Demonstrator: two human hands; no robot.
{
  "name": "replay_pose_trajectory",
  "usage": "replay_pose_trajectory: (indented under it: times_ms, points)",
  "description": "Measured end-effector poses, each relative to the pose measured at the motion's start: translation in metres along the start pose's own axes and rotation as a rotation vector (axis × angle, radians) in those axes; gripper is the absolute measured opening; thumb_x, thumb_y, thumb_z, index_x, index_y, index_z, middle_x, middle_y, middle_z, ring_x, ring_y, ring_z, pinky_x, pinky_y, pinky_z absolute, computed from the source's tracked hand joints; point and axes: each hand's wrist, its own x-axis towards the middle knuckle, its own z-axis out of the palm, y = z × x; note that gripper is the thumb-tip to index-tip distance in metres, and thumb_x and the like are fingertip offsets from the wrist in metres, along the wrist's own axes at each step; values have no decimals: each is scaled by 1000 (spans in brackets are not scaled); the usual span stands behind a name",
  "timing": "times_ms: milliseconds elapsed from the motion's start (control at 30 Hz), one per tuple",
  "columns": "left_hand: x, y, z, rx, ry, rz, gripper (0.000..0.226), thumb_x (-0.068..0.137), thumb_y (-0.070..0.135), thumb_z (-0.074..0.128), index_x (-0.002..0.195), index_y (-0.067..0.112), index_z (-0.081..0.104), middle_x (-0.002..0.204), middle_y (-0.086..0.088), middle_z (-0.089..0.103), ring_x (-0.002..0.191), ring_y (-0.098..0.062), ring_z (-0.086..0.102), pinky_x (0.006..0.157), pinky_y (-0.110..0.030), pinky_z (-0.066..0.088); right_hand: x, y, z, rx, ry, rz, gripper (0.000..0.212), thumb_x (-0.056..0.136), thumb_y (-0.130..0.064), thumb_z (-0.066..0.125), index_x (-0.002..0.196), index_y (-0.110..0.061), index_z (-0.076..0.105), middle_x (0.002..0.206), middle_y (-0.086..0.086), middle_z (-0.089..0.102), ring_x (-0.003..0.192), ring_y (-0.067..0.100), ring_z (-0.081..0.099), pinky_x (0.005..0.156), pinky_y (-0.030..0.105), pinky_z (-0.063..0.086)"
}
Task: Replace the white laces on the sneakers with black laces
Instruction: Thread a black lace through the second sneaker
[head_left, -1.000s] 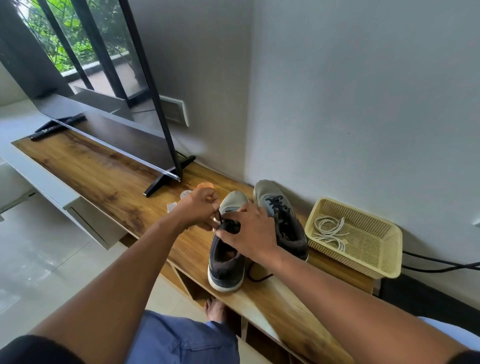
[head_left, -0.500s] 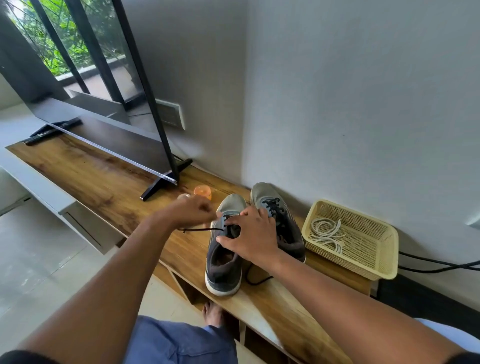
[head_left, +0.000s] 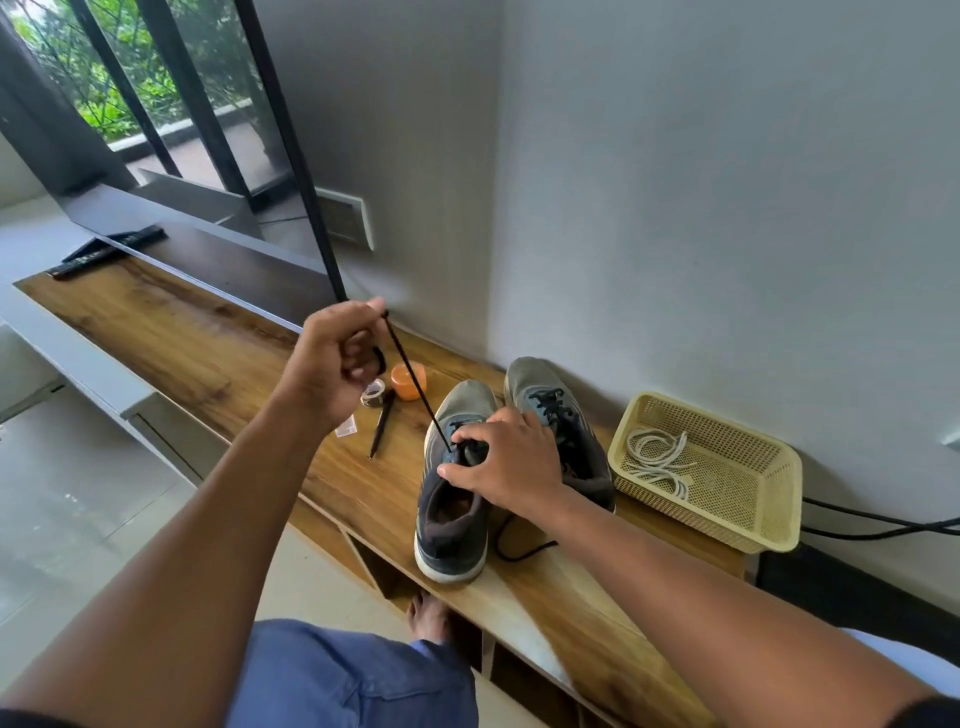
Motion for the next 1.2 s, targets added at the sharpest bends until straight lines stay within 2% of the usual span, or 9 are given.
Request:
replay_pose_trajectory:
  times_ms: [133, 300, 400, 533, 600, 733, 867, 1033, 1200]
  points:
    - [-5, -2, -4, -346, 111, 0, 34, 96, 21, 58, 63, 20, 53, 51, 9, 28, 49, -9, 14, 48, -24, 13, 2, 0, -1, 5, -44, 14, 73, 66, -88, 53, 125, -46, 65, 130, -2, 61, 126, 25, 50, 107, 47, 39]
    - [-3, -4, -15, -478, 8, -1, 35, 97, 25, 53, 62, 22, 50, 52, 9, 27, 53, -11, 11, 53, -25, 13, 2, -3, -4, 14, -63, 35, 81, 66, -87, 55, 131, -39, 55, 129, -7, 62, 123, 18, 57, 106, 47, 40]
    - [6, -8, -21, -75, -11, -166, 31, 90, 28, 69, 61, 22, 59, 57, 6, 40, 49, -8, 28, 48, -21, 25, 0, -3, -5, 5, -53, 41, 87, 67, -88, 56, 134, -32, 51, 130, -5, 64, 124, 19, 59, 108, 48, 41]
    - [13, -33, -34, 1292, -193, -314, 29, 94, 29, 72, 72, 10, 73, 67, -8, 63, 55, -19, 53, 57, -31, 45, 3, -2, -12, -8, -138, 42, 94, 67, -89, 59, 138, -28, 48, 134, -3, 63, 125, 21, 59, 103, 46, 45]
    - [10, -44, -40, 1501, -324, -518, 24, 90, 28, 75, 78, 8, 78, 71, -7, 70, 60, -18, 56, 57, -30, 46, 7, -2, -18, -19, -232, 42, 90, 69, -78, 69, 140, -27, 47, 136, -3, 61, 124, 22, 59, 100, 45, 48]
    - [3, -50, -33, 1367, -429, -712, 37, 90, 38, 79, 120, 20, 68, 97, -3, 73, 71, -13, 60, 53, -23, 48, 9, -4, -21, 25, -293, 75, 72, 72, -52, 72, 135, -26, 49, 128, -1, 61, 113, 23, 61, 93, 44, 54]
    - [0, -64, -5, 1341, -492, -618, 79, 84, 45, 84, 149, 40, 39, 130, -7, 62, 98, -19, 70, 74, -32, 62, 0, -8, -10, 59, -138, 52, 54, 80, -55, 66, 122, -23, 55, 116, 0, 61, 104, 25, 63, 81, 41, 55]
    - [2, -81, 12, 1361, -336, -479, 61, 89, 31, 80, 141, 27, 48, 110, -7, 64, 80, -19, 78, 63, -29, 65, -7, -6, -7, 48, -48, -2, 31, 90, -46, 58, 109, -21, 56, 103, 1, 66, 92, 24, 67, 76, 45, 60]
    - [4, -82, -3, 1137, -253, -602, 44, 94, 13, 72, 131, 25, 52, 114, -14, 62, 69, -23, 79, 59, -31, 63, -4, -1, -11, 57, -77, 45, 17, 95, -29, 53, 100, -16, 62, 97, 6, 67, 89, 29, 67, 73, 45, 60]
